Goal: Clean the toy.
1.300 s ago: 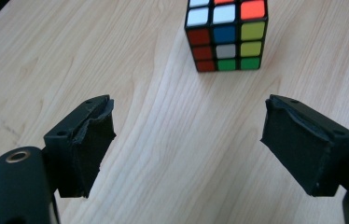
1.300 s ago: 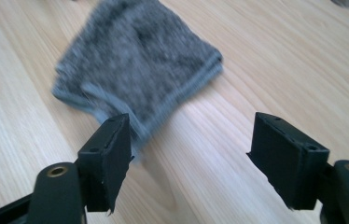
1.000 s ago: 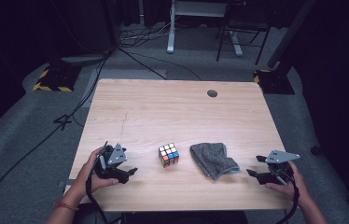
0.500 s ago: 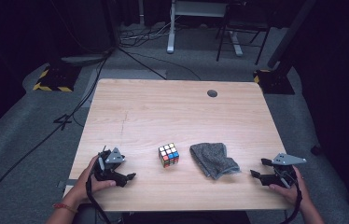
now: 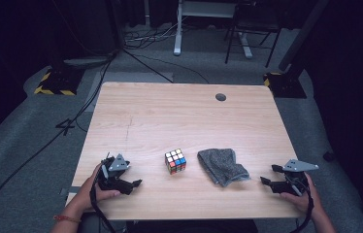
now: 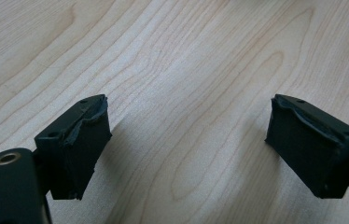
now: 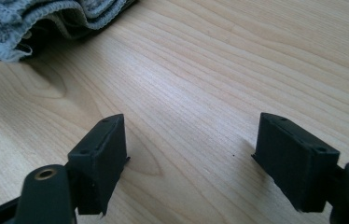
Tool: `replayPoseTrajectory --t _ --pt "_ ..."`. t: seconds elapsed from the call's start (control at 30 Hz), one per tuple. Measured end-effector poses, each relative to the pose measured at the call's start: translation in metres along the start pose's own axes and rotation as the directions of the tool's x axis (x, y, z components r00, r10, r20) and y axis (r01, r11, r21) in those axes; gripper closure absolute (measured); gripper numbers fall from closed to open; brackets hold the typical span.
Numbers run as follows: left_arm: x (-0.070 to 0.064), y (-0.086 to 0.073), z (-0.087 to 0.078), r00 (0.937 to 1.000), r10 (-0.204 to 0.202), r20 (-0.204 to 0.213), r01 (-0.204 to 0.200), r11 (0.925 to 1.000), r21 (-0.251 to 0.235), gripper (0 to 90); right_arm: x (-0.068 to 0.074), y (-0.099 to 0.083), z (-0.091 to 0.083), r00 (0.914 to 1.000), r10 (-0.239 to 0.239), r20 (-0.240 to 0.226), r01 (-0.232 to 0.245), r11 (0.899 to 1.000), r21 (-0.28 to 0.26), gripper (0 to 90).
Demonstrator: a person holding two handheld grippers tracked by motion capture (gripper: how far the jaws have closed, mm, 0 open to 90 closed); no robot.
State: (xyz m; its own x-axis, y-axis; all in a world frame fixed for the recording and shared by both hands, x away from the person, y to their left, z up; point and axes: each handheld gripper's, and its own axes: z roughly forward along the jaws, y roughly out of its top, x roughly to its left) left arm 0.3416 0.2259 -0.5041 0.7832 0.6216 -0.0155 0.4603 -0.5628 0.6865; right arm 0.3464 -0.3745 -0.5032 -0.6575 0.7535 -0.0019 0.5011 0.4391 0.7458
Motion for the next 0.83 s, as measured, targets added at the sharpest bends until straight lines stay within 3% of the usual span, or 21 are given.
replayPoseTrajectory --t 0.83 --pt "0.0011 0.0005 0.0007 1.0000 -0.001 0.000 0.001 1.0000 -0.002 13.8 0.0006 0.0000 0.0002 0.9999 0.001 0.011 -0.001 1.000 0.000 23.5"
